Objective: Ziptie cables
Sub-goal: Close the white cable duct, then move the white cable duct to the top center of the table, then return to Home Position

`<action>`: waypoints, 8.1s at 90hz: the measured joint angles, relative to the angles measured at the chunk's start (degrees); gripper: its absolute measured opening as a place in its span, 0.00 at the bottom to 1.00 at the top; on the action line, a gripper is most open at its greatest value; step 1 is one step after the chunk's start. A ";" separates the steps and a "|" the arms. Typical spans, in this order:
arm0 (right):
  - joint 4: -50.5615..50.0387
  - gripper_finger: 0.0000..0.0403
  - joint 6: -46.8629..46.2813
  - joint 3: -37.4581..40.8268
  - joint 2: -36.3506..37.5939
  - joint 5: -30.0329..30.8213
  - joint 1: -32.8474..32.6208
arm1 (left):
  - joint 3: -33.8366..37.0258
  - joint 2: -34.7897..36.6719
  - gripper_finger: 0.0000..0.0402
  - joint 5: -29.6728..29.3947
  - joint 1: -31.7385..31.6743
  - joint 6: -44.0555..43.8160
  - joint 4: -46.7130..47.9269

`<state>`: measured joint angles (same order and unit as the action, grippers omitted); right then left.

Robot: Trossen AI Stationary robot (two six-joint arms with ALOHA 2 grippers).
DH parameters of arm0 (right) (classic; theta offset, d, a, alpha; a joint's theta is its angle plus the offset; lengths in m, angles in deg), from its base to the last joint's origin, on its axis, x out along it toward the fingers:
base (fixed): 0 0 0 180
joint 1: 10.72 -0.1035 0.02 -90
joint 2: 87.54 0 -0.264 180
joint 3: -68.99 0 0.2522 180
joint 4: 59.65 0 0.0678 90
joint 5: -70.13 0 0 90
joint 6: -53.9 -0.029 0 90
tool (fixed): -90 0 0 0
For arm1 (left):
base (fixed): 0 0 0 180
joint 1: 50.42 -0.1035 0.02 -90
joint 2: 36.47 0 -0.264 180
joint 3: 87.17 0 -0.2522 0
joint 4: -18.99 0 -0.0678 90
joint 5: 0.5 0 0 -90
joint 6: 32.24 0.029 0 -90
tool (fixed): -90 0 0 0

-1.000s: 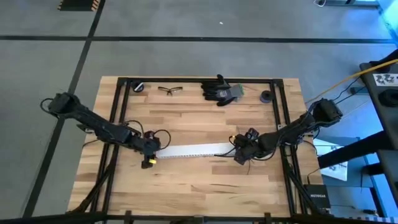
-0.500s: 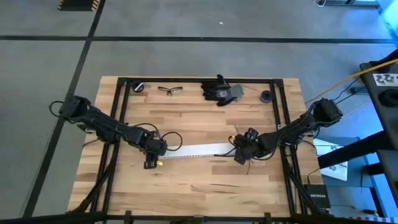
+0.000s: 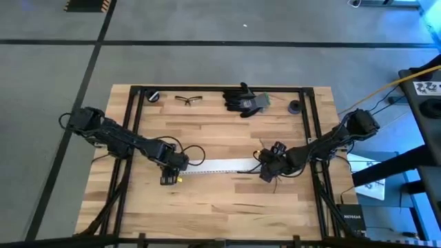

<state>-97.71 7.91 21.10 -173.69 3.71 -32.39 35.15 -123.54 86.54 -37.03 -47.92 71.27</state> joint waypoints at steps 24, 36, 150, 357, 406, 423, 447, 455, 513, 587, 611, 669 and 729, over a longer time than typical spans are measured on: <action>-0.16 0.72 -0.04 0.00 -0.02 0.39 -0.07 | 1.03 0.20 0.39 -1.49 1.01 0.46 -1.64; -0.74 0.72 -0.28 -0.09 0.00 -0.24 -0.07 | 1.10 0.58 0.39 -3.39 2.03 0.00 -1.64; -28.88 0.72 3.32 -18.02 0.52 -8.68 -6.10 | 2.28 17.04 0.39 -15.16 13.24 -10.85 1.51; 6.04 0.10 33.00 -11.92 22.40 -10.10 12.26 | 12.17 55.40 0.02 -10.70 -8.76 18.46 -12.49; 25.03 0.11 26.80 12.16 42.16 -13.96 12.29 | 24.30 80.20 0.03 -14.00 -9.86 12.65 -29.64; 30.81 0.11 31.80 15.60 44.90 -18.67 12.22 | 34.12 79.90 0.03 -13.72 -10.42 14.26 -39.85; 38.66 0.11 34.18 27.32 56.10 -16.64 12.33 | 36.99 82.12 0.03 -12.70 -10.45 12.90 -36.89; 39.35 0.11 34.25 30.25 61.60 -14.81 12.33 | 36.98 82.80 0.03 -12.22 -10.45 12.90 -36.34; 28.38 0.11 41.70 33.68 85.82 -10.64 12.33 | 43.36 86.78 0.03 1.36 -12.81 9.85 -44.42; 26.77 0.11 43.43 33.68 85.02 -12.23 12.33 | 43.36 86.65 0.03 1.53 -17.68 6.18 -39.34; 26.77 0.11 43.36 33.68 85.02 -12.23 12.33 | 43.36 86.63 0.03 1.53 -17.68 6.18 -39.21; 26.77 0.11 43.30 33.70 85.02 -12.23 12.33 | 43.37 86.60 0.03 1.53 -17.68 6.23 -39.12; 26.77 0.11 43.30 33.70 85.02 -12.23 12.33 | 43.39 86.60 0.03 1.51 -17.68 6.23 -39.12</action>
<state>-70.93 51.20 54.81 -88.67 -8.52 -20.07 78.54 -36.94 88.05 -54.72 -41.69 32.15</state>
